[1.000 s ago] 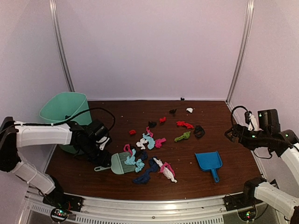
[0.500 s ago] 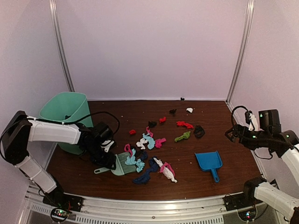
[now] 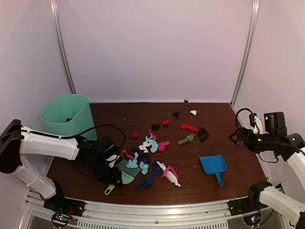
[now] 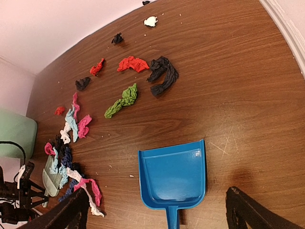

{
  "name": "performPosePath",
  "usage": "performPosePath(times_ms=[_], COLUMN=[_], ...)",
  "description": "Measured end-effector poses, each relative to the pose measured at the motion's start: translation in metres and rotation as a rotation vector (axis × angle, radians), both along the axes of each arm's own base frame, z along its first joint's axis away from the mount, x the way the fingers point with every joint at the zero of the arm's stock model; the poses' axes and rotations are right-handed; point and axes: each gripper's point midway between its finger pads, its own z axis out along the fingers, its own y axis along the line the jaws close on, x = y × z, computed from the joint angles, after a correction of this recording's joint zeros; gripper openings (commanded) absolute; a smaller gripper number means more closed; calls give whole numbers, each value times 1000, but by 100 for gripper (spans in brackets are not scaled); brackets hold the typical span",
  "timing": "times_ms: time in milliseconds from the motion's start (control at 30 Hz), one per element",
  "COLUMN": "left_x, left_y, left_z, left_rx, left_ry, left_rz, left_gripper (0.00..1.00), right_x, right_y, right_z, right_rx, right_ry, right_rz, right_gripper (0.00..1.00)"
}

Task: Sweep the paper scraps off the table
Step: Pick up the broom from the center of the board.

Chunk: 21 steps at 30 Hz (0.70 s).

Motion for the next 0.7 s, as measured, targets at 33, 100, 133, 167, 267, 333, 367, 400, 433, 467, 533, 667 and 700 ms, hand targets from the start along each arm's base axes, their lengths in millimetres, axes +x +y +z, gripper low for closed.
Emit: performPosePath(times_ms=[33,100,133,167,267,333,367,400,433,467,533,667,700], left_x=[-5,-13,-16,-19,-20,-18,-17,-16,-15,-14,-13,-9,-8], left_y=[-4,-10,-12,-14,-20,-21,-20,-18,-16,-14,-10,-10,-11], left_z=[0,1,2,3,7,10,11,11,10,9,6,0,-2], left_rx=[-2,-4,-1,6,30,48,61,72,87,106,137,198,207], left_ry=[1,4,4,1,-20,-36,-45,-52,-57,-61,-63,-74,-76], left_rz=[-11,-30,-40,-49,-62,-59,-56,-52,-47,-40,-28,-9,-7], left_gripper=[72,71,69,68,65,64,64,63,62,60,57,52,52], right_x=[0,0,-1,-1,-1,-1,-2,-2,-2,-2,-2,-2,-2], right_y=[0,1,1,1,2,3,3,4,4,4,4,4,4], right_z=[0,0,0,0,0,0,0,0,0,0,0,0,0], right_rx=[0,1,3,4,8,11,12,13,13,13,13,14,14], right_ry=[0,1,2,2,3,4,4,4,4,4,4,4,4], right_rz=[2,5,6,8,13,16,18,18,18,18,18,18,17], right_gripper=[100,100,100,100,100,100,100,100,100,100,100,100,100])
